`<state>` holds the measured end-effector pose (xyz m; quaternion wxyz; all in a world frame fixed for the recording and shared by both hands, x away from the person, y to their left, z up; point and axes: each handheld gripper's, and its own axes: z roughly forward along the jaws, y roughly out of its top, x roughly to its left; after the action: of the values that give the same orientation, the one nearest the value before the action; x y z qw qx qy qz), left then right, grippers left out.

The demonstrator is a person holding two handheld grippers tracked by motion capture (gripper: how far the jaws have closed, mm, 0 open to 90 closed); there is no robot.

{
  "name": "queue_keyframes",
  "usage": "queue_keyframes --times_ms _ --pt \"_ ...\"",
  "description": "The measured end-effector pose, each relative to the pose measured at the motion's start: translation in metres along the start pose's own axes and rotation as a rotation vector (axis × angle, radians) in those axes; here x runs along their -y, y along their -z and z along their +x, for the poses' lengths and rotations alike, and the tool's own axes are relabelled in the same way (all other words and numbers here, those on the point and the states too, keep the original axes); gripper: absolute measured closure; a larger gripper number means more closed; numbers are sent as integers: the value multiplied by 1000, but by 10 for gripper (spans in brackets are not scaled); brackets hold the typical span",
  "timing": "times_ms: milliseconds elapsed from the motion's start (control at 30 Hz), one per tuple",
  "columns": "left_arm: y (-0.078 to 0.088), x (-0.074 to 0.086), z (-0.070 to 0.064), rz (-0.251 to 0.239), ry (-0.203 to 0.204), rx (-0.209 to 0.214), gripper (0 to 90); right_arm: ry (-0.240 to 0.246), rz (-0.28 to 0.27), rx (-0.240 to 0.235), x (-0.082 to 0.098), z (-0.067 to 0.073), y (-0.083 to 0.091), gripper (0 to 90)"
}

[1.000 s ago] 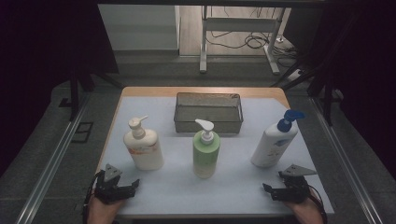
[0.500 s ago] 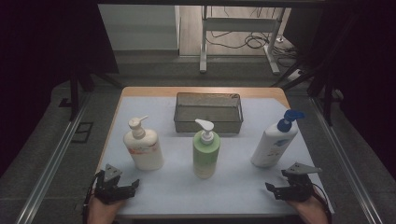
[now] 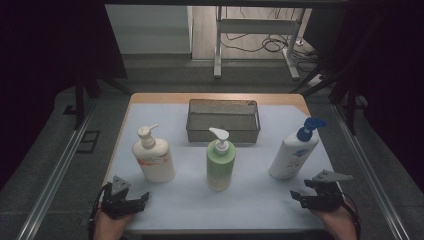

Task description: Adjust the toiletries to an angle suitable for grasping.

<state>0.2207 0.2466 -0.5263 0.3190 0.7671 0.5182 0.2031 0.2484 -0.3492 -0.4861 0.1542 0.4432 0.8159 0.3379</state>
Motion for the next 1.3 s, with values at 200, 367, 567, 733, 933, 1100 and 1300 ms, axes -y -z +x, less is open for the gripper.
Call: queue_keyframes --times_ms 200,367,567,733,933,1100,1300 --pt "0 0 0 -1 0 -1 117 -23 -9 17 -4 -11 5 449" --pt "0 0 0 -1 -1 -1 117 -34 -18 9 -7 -20 7 577" --pt "0 0 0 -2 -1 -1 117 -46 -30 -7 -8 -26 7 665" --pt "0 0 0 -2 -2 -1 117 -64 -56 -1 -9 -35 9 773" --pt "0 0 0 -2 -1 -1 118 -71 -59 26 -13 -46 8 844" --pt "0 0 0 -2 -1 -1 117 -71 -56 39 -18 -52 4 850" --pt "0 0 0 -2 -2 -2 118 -81 -54 59 -26 -59 1 841"
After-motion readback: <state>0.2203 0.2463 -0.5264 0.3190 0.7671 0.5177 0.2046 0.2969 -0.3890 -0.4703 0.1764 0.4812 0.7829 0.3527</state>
